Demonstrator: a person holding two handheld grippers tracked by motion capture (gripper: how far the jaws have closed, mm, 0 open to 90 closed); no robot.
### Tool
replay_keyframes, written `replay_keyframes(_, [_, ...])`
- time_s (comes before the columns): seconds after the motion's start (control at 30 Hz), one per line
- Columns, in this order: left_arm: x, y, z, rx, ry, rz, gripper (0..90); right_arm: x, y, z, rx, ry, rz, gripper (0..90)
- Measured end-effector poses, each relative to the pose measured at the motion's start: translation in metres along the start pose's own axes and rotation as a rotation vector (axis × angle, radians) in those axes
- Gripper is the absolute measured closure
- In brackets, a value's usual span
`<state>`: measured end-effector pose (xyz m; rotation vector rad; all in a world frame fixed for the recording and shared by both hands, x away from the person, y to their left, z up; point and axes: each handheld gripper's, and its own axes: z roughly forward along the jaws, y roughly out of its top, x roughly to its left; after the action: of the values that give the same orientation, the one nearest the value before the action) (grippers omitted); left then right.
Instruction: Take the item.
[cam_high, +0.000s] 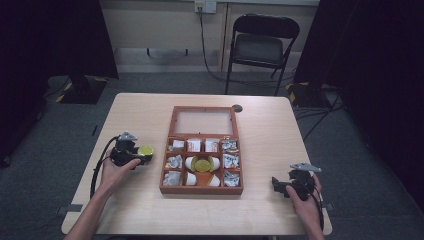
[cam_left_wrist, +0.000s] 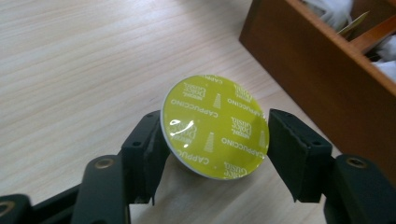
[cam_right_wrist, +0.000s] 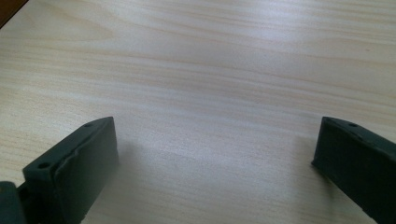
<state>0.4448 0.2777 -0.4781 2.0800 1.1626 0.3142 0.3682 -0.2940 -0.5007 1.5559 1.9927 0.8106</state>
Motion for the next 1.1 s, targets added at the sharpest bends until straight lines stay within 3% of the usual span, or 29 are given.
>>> replay_keyframes(0.1, [0.001, 0.000, -0.001, -0.008, 0.009, -0.014, 31.3, 0.000, 0.000, 0.000, 0.000, 0.000, 0.000, 0.0])
replay_keyframes(0.17, [0.001, 0.000, -0.002, -0.003, 0.044, 0.010, 27.6, 0.000, 0.000, 0.000, 0.000, 0.000, 0.000, 0.0])
replay_keyframes(0.47, [0.004, -0.001, -0.006, -0.048, -0.001, -0.008, 19.2, 0.000, 0.000, 0.000, 0.000, 0.000, 0.000, 0.0])
replay_keyframes(0.77, [0.003, -0.001, -0.017, -0.083, -0.003, -0.002, 18.1, 0.000, 0.000, 0.000, 0.000, 0.001, -0.002, 0.0])
replay_keyframes(0.9, [0.000, 0.000, -0.026, -0.094, 0.019, 0.031, 18.0, -0.001, 0.000, 0.000, 0.001, 0.003, -0.005, 0.0])
replay_keyframes(1.1, [-0.002, -0.002, -0.040, -0.108, 0.030, 0.016, 16.8, -0.001, 0.001, 0.001, 0.000, 0.002, -0.007, 0.0])
